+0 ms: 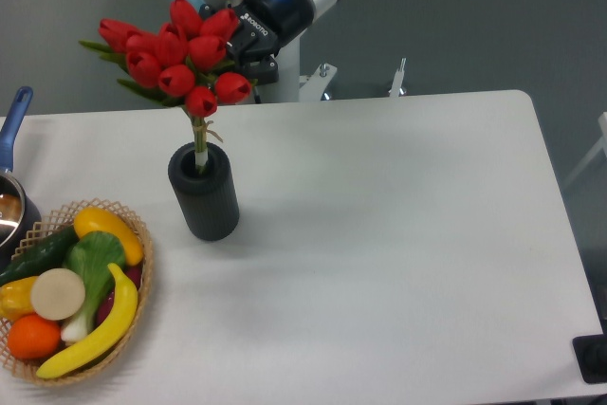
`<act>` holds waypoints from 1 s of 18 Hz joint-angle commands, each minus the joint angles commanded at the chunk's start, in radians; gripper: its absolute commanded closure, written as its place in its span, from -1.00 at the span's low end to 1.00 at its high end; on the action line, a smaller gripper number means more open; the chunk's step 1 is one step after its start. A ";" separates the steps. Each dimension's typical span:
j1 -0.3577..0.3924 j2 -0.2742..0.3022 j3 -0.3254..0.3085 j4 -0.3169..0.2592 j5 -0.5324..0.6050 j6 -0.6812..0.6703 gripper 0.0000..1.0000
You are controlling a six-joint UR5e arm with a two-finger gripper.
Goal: Insert the flowers into the vase
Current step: 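Lower the tulip stems down into the black vase opening, then open the gripper to release the tulips and back away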
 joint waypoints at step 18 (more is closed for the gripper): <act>-0.002 -0.046 -0.155 -0.003 0.055 0.206 0.50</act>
